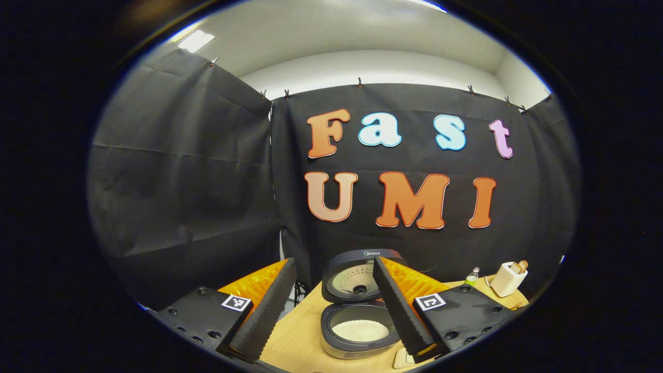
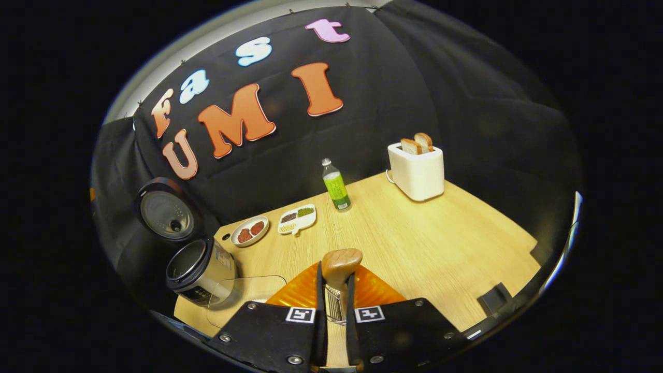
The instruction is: Close the left gripper, press the button to open the rice cooker; take a wooden spoon from the chopstick holder with the right hand, scoop a spoonful of rice and pour it into the rice cooker, then put the wooden spoon back into the chopstick holder.
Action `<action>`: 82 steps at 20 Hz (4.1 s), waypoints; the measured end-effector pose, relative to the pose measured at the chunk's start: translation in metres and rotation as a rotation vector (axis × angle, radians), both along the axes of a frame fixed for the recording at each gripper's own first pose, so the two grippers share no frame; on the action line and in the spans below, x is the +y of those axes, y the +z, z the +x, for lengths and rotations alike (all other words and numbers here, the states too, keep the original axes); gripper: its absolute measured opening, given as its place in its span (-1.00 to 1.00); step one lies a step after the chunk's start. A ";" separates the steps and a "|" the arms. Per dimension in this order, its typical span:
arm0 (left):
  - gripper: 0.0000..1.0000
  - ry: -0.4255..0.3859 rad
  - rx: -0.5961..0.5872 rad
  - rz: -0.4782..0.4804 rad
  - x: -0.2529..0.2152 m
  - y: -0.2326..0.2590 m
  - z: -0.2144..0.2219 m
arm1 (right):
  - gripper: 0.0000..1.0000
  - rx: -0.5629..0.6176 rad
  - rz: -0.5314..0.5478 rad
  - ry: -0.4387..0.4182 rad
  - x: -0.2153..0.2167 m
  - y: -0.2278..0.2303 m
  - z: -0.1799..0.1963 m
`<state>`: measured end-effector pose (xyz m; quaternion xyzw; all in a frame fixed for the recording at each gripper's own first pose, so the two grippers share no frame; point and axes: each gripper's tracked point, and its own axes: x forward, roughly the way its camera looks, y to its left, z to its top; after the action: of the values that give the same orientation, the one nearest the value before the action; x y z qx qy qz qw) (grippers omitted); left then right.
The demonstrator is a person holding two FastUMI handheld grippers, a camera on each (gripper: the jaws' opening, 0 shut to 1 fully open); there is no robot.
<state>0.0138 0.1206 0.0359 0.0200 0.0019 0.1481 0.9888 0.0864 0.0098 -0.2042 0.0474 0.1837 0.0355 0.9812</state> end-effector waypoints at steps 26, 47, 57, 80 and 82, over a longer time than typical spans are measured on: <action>0.99 -0.146 0.035 0.023 0.100 -0.028 0.045 | -0.73 -0.019 -0.480 0.334 0.177 -0.057 -0.015; 0.94 -0.133 0.055 -0.010 0.108 -0.043 0.034 | -0.72 0.056 -0.135 0.527 0.249 -0.099 -0.062; 0.94 -0.119 0.050 -0.037 0.109 -0.045 0.031 | -0.72 0.185 0.161 0.372 0.223 -0.106 -0.062; 0.94 -0.169 0.036 -0.024 0.078 -0.033 0.041 | -0.73 0.256 0.999 -0.019 0.152 -0.066 -0.047; 0.94 -0.173 0.041 -0.031 0.075 -0.036 0.043 | -0.73 0.237 1.028 -0.026 0.148 -0.052 -0.048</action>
<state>0.0572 0.1960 -0.0003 0.0079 0.0226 0.0618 0.9978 0.0383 0.1580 -0.2563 0.5287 0.2514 0.1031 0.8041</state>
